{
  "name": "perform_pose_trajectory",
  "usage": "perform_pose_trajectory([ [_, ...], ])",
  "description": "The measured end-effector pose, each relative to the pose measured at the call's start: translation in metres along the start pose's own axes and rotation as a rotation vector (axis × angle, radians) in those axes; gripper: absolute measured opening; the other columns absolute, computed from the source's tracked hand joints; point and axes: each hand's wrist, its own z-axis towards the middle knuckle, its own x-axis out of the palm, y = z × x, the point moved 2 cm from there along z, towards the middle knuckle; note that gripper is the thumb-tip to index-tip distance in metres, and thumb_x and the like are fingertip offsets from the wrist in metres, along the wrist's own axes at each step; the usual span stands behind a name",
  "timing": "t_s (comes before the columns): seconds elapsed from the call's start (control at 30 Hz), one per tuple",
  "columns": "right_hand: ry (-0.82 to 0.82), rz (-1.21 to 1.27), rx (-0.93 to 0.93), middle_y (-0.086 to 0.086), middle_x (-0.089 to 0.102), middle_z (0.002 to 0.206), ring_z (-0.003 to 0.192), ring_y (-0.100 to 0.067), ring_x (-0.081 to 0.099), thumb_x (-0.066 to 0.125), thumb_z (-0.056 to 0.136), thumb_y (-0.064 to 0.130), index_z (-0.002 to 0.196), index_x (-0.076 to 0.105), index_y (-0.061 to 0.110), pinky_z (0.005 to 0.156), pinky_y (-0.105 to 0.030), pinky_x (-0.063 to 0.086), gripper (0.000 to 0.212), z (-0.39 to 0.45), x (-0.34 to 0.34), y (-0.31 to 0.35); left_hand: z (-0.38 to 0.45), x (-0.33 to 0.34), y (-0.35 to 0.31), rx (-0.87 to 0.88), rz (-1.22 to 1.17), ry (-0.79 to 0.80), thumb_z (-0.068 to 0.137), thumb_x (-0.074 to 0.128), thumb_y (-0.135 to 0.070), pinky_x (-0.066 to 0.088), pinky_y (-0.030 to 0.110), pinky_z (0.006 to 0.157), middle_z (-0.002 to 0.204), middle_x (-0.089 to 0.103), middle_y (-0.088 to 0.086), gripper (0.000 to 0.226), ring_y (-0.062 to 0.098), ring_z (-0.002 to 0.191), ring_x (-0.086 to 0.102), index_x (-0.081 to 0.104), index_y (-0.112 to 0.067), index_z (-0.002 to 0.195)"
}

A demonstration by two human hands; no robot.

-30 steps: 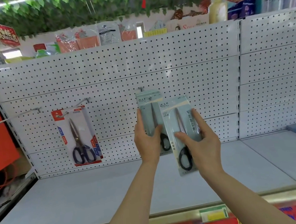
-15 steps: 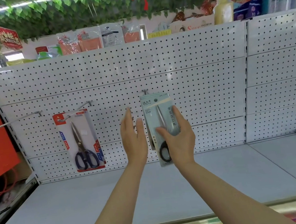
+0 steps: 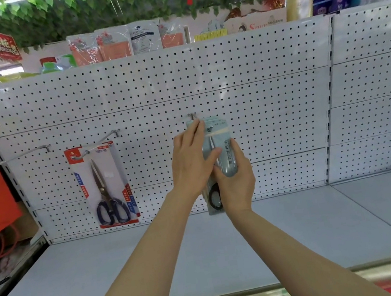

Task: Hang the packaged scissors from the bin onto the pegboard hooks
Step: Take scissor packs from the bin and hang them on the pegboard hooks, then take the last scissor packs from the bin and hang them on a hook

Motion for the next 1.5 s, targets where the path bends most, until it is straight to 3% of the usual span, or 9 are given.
perform_pose_trajectory([
  [0.17,0.014,-0.063,-0.031,0.005,0.043,0.110,0.085,0.010,0.048,0.072,0.083,0.025,0.143,0.037,0.039,0.065,-0.007,0.036,0.071,0.008,0.007,-0.005,0.006,0.006,0.007,-0.002,0.074,0.030,0.092,0.061,-0.044,0.032,0.032,0.111,0.157,0.030,-0.009,0.074,0.022,0.130,0.028,0.028,-0.018,0.154],
  [0.33,0.010,-0.102,-0.096,0.005,0.043,0.117,0.106,-0.011,0.052,0.075,0.081,0.021,0.142,0.043,0.032,0.082,-0.023,0.045,0.070,0.012,0.005,-0.012,0.008,0.001,0.007,0.012,0.109,0.049,0.093,0.059,-0.044,0.029,0.037,0.114,0.158,0.031,-0.007,0.073,0.025,0.135,0.028,0.029,-0.018,0.154],
  [0.47,0.052,-0.169,-0.163,0.005,0.045,0.134,0.124,-0.010,0.046,0.074,0.082,0.022,0.142,0.045,0.022,0.096,-0.031,0.047,0.067,0.013,-0.012,-0.009,0.004,-0.008,0.002,0.026,0.134,0.126,0.097,0.052,-0.045,0.016,0.040,0.120,0.164,0.011,-0.008,0.073,0.016,0.151,0.006,0.016,-0.024,0.157],
  [0.57,0.072,-0.339,-0.304,0.003,0.043,0.145,0.132,-0.013,0.041,0.075,0.082,0.027,0.144,0.042,0.017,0.106,-0.036,0.041,0.071,0.013,-0.035,0.001,-0.006,-0.022,-0.005,0.069,0.190,0.130,0.098,0.050,-0.046,0.010,0.040,0.120,0.165,0.003,-0.006,0.074,0.014,0.152,-0.001,0.012,-0.022,0.157],
  [0.77,0.082,-0.669,-0.728,-0.011,0.048,0.142,0.131,-0.027,0.043,0.075,0.079,0.030,0.141,0.044,0.006,0.108,-0.039,0.034,0.073,0.010,-0.092,0.037,-0.031,-0.053,-0.040,0.170,0.385,0.116,0.097,0.053,-0.044,0.001,0.036,0.121,0.166,0.003,0.001,0.079,0.019,0.152,-0.001,0.010,-0.018,0.158],
  [0.97,0.108,-0.753,-0.926,-0.014,0.052,0.134,0.124,-0.030,0.045,0.075,0.078,0.030,0.138,0.047,0.003,0.105,-0.042,0.035,0.072,-0.015,-0.145,0.065,-0.067,-0.072,-0.089,0.318,0.489,0.076,0.091,0.062,-0.040,0.012,0.042,0.120,0.162,0.024,0.004,0.079,0.025,0.149,0.018,0.024,-0.014,0.155],
  [1.1,0.145,-0.790,-0.917,-0.015,0.055,0.131,0.121,-0.028,0.042,0.075,0.077,0.029,0.137,0.048,0.001,0.105,-0.044,0.035,0.071,-0.045,-0.187,0.062,-0.107,-0.070,-0.120,0.324,0.449,0.086,0.088,0.065,-0.036,0.019,0.043,0.116,0.156,0.036,0.006,0.076,0.028,0.143,0.030,0.032,-0.012,0.152],
  [1.23,0.184,-0.862,-0.843,-0.015,0.054,0.132,0.119,-0.033,0.048,0.067,0.081,0.034,0.140,0.045,0.003,0.104,-0.045,0.035,0.070,-0.077,-0.234,0.038,-0.164,-0.041,-0.140,0.340,0.403,0.199,0.088,0.066,-0.036,0.023,0.044,0.111,0.152,0.041,0.008,0.075,0.031,0.138,0.036,0.034,-0.009,0.151],
  [1.5,0.274,-1.085,-0.596,-0.017,0.057,0.127,0.113,-0.035,0.052,0.068,0.076,0.028,0.136,0.048,0.002,0.097,-0.045,0.039,0.068,-0.147,-0.322,-0.076,-0.306,0.092,-0.157,0.424,0.301,0.513,0.068,0.079,-0.033,0.037,0.044,0.102,0.137,0.056,0.011,0.080,0.033,0.123,0.052,0.051,-0.008,0.139],
])
